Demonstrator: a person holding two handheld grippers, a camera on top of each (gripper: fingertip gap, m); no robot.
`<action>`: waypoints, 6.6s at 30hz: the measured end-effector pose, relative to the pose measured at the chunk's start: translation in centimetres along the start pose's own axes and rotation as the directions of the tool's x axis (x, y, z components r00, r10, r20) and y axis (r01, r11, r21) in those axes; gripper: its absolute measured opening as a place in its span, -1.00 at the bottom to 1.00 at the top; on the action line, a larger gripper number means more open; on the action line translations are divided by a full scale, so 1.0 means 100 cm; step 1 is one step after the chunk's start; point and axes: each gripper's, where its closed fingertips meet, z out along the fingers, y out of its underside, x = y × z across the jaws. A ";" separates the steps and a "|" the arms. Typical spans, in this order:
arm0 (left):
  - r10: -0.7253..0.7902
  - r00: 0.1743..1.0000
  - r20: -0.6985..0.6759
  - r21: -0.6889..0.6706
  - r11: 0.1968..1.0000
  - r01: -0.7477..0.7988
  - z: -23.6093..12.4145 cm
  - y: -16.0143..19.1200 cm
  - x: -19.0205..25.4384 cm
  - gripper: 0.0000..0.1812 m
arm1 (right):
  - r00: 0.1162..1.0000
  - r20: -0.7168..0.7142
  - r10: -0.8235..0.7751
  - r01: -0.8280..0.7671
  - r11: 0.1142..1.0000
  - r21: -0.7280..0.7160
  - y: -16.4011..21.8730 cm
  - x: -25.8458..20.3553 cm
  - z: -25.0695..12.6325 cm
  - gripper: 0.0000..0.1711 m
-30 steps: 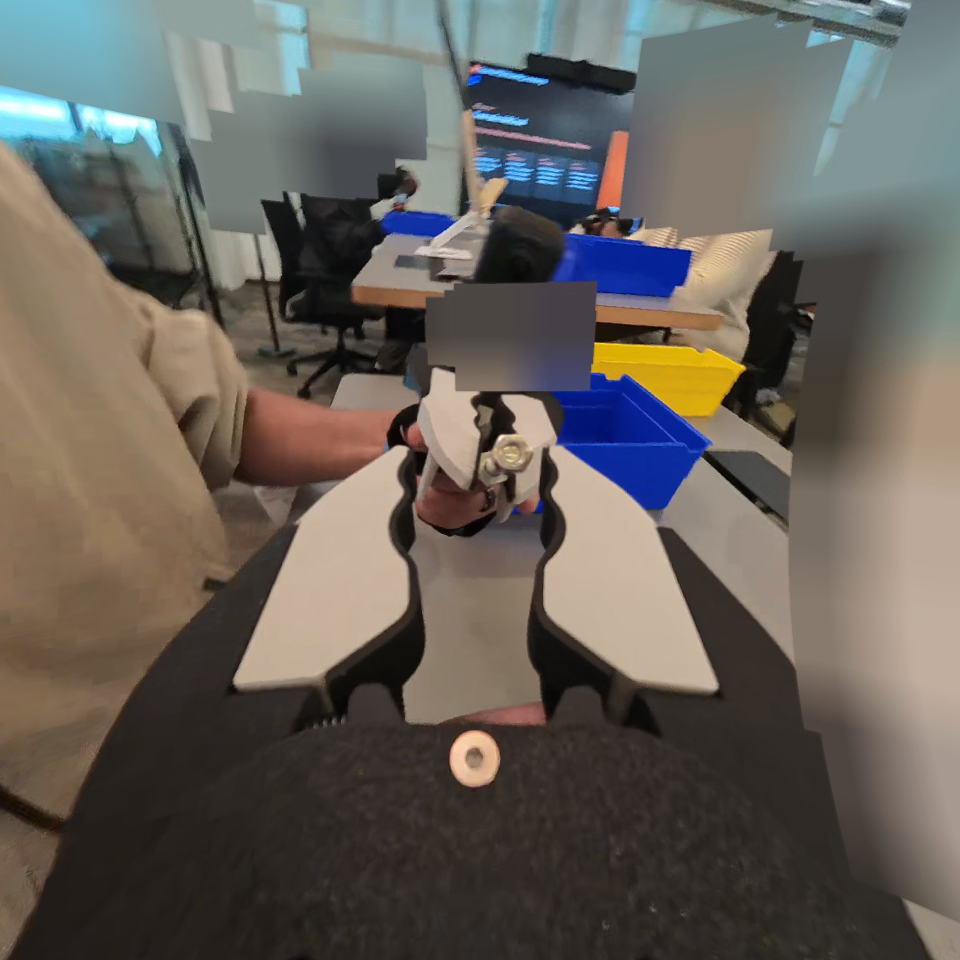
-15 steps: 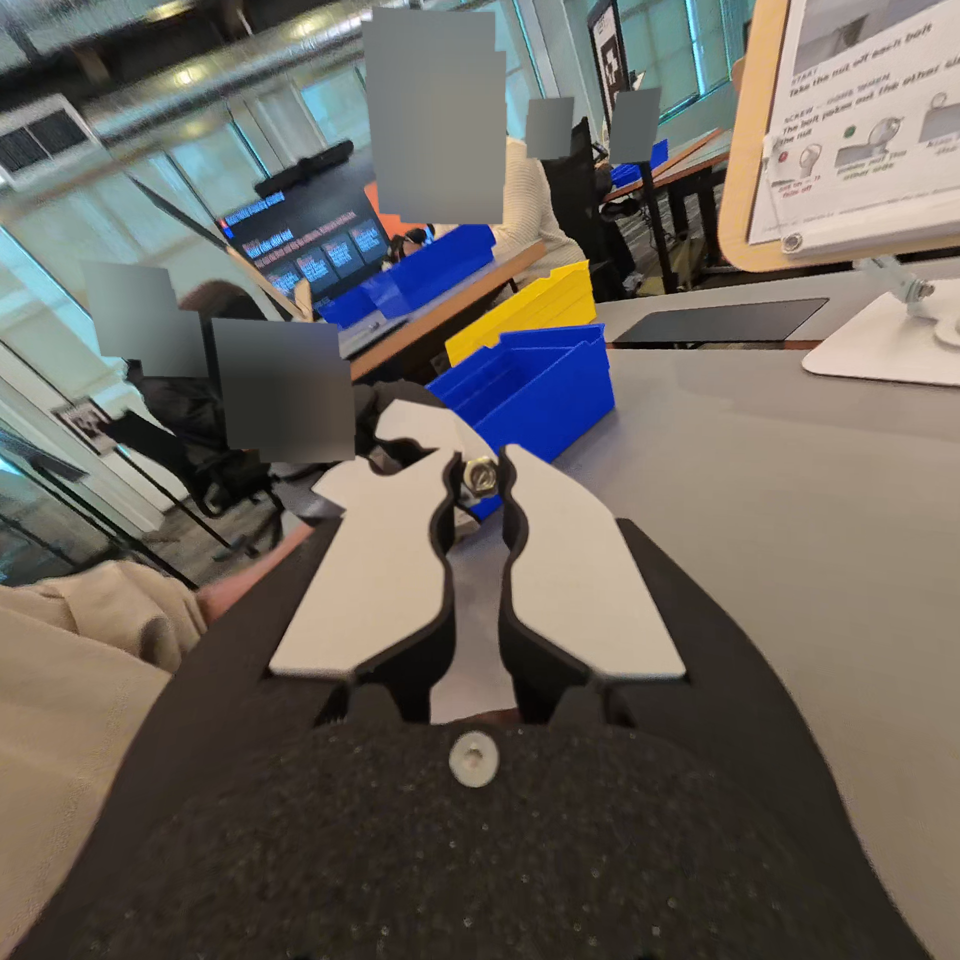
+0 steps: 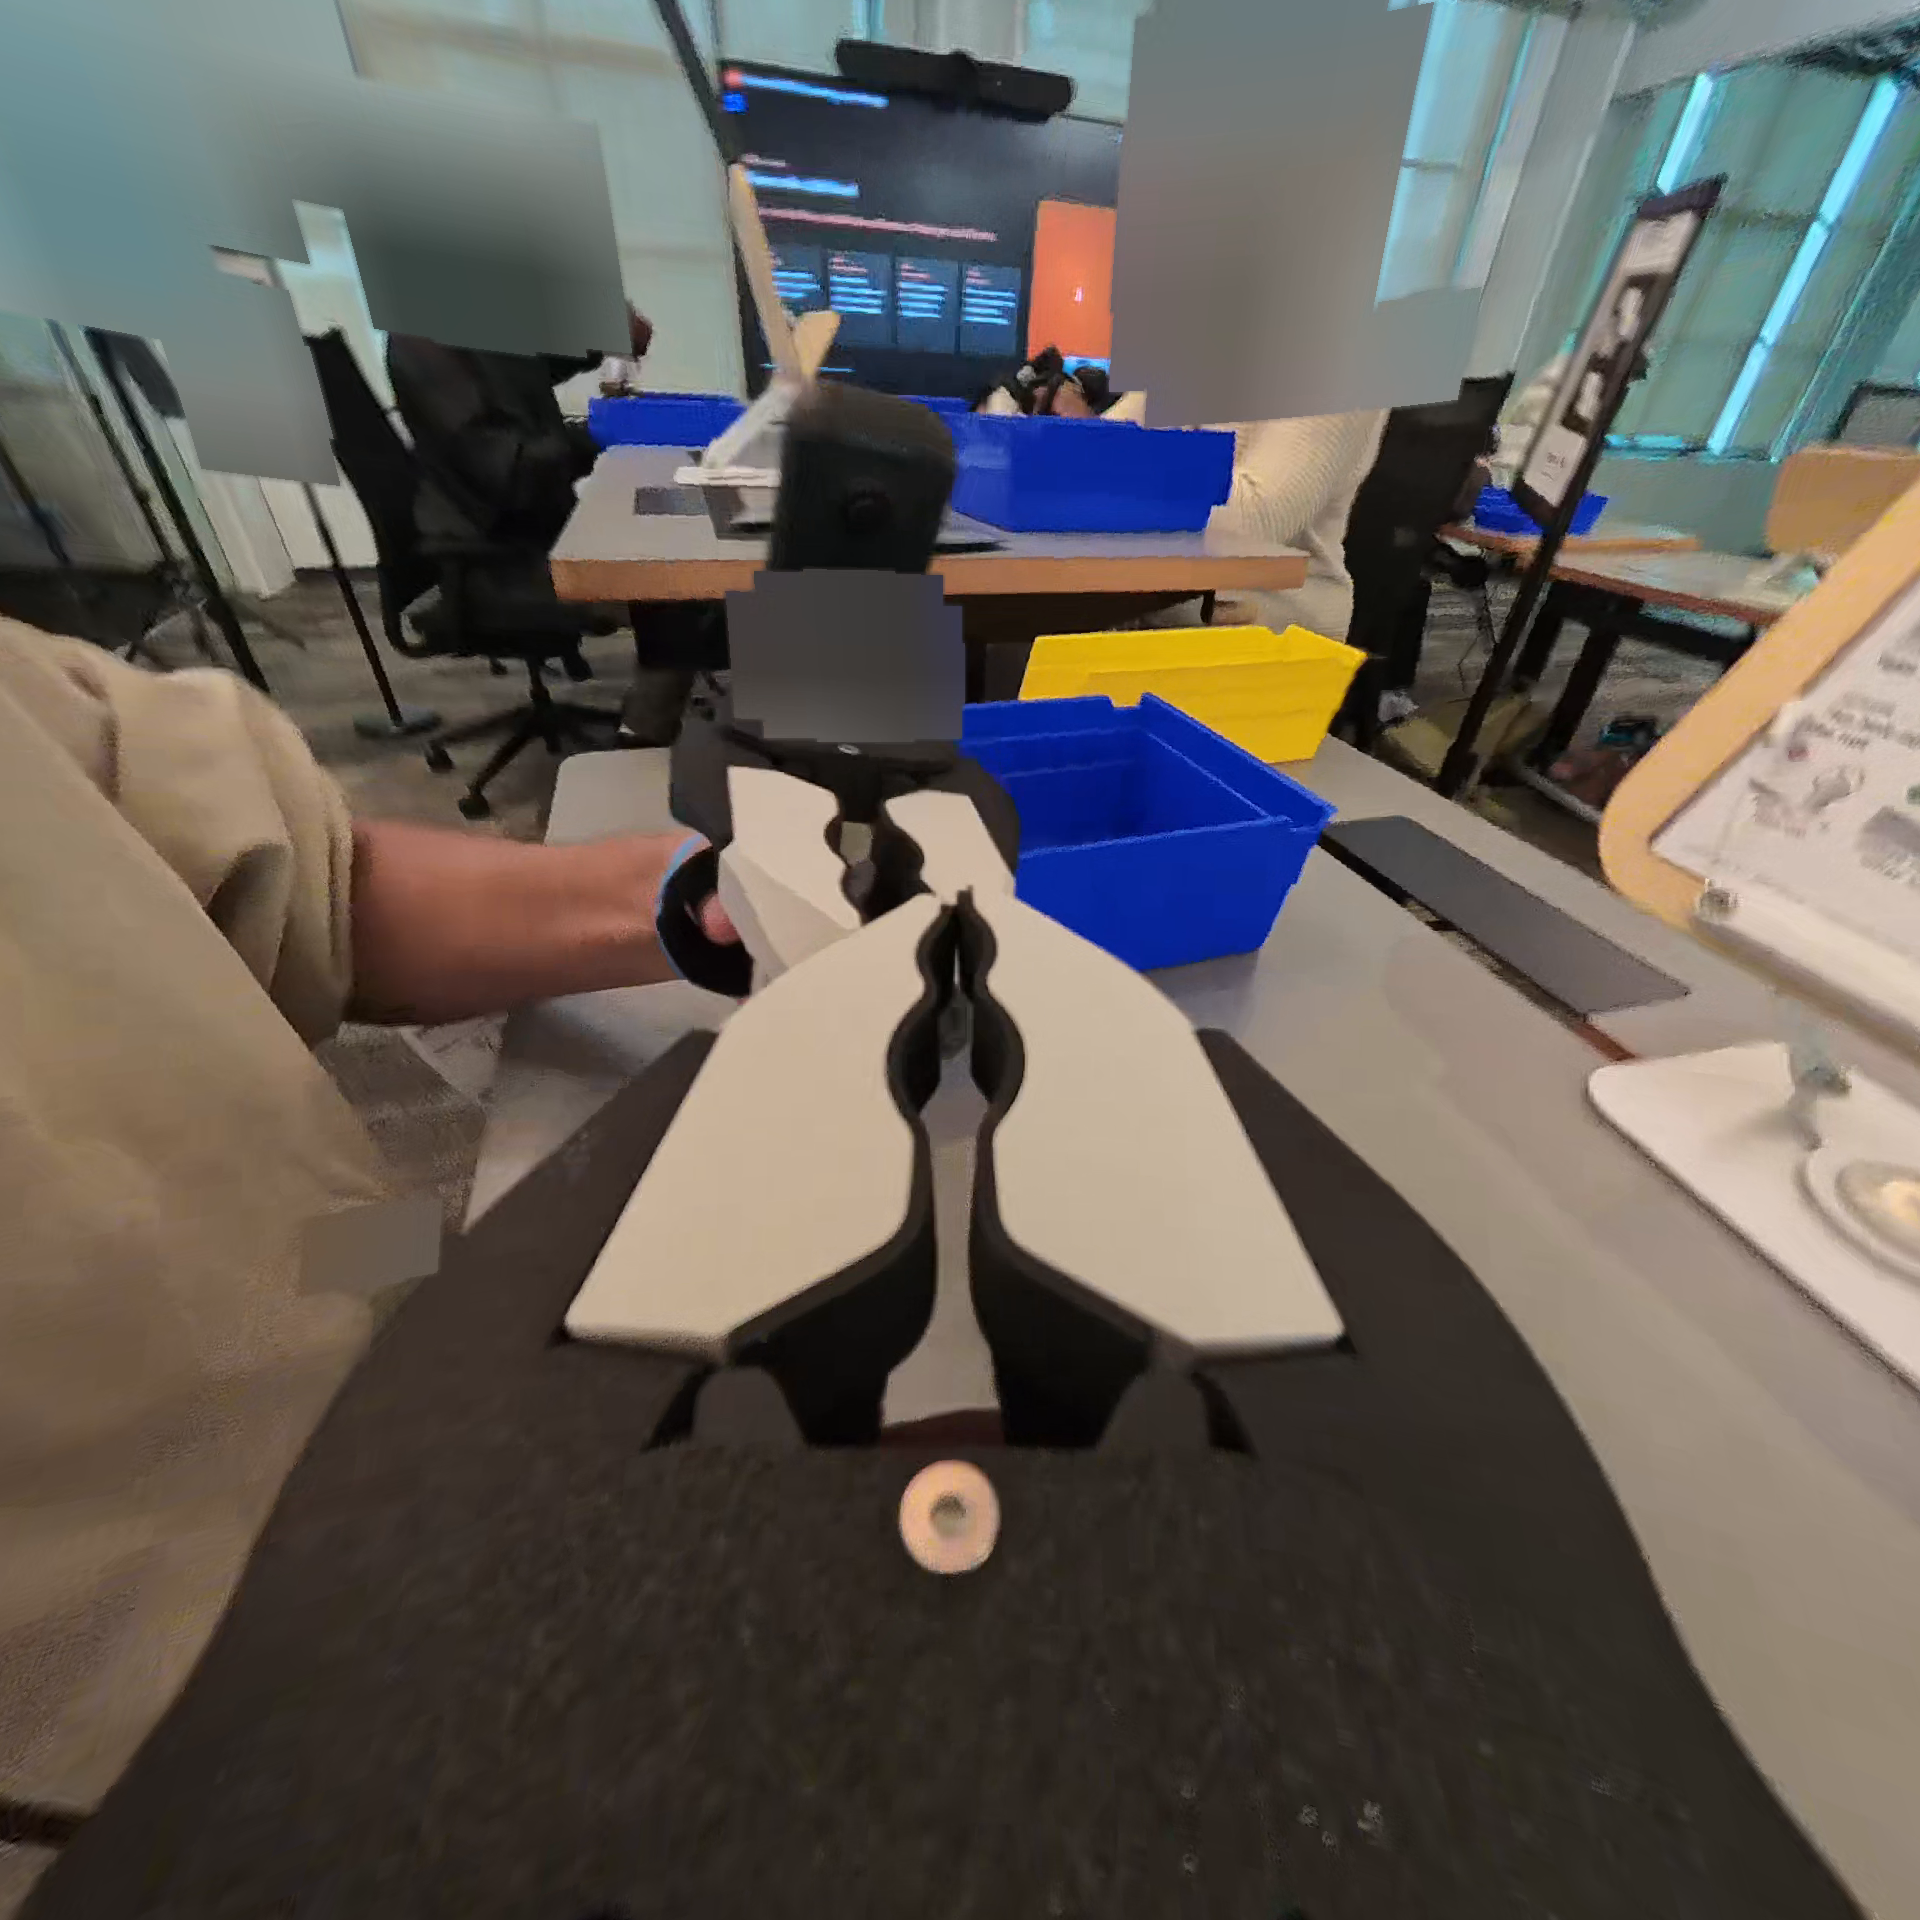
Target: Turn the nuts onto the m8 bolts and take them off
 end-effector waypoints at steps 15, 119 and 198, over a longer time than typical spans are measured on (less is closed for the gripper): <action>0.268 0.926 0.267 -0.108 0.963 -0.247 -0.005 -0.002 -0.039 -0.84 | 0.788 -0.056 0.613 -0.611 0.790 0.050 0.029 0.036 -0.011 -0.58; 0.101 0.987 0.122 -0.087 0.992 -0.091 0.005 0.008 -0.010 -0.84 | 0.948 0.153 0.279 -0.261 0.957 -0.130 0.025 0.000 -0.007 -0.83; 0.022 0.487 0.873 -0.100 0.986 0.134 -0.057 0.069 -0.085 -0.84 | 0.416 -0.907 0.063 -0.909 0.029 -0.415 0.234 0.285 -0.326 -0.81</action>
